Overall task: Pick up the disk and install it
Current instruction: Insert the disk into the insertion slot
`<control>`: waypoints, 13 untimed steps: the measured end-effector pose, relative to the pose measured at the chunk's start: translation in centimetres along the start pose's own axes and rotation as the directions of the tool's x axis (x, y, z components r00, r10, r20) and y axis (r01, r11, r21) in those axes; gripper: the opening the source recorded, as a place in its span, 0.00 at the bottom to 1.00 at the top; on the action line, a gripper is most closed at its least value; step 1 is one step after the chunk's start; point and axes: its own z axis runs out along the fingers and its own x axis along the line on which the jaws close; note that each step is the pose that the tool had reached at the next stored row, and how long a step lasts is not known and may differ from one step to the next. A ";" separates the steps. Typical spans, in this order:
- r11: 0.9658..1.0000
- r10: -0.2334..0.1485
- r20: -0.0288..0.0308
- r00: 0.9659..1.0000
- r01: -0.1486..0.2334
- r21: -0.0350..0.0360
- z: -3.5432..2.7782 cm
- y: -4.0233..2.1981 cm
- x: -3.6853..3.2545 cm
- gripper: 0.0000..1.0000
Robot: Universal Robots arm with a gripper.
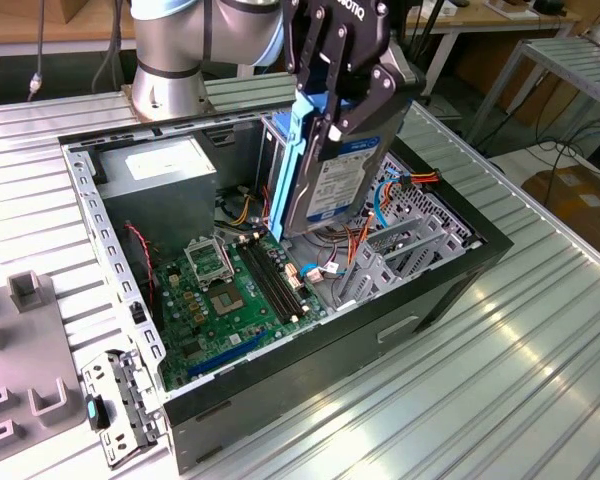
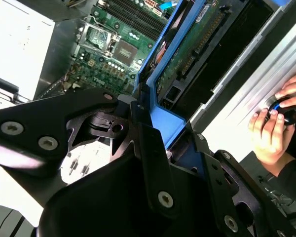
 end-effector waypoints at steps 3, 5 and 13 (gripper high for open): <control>1.000 0.000 -0.002 1.000 0.000 0.000 0.03 -0.01 0.71 0.37; 1.000 0.000 -0.002 1.000 0.000 0.000 0.05 -0.02 1.13 0.37; 1.000 0.000 -0.004 1.000 0.000 0.000 0.18 -1.55 1.65 0.37</control>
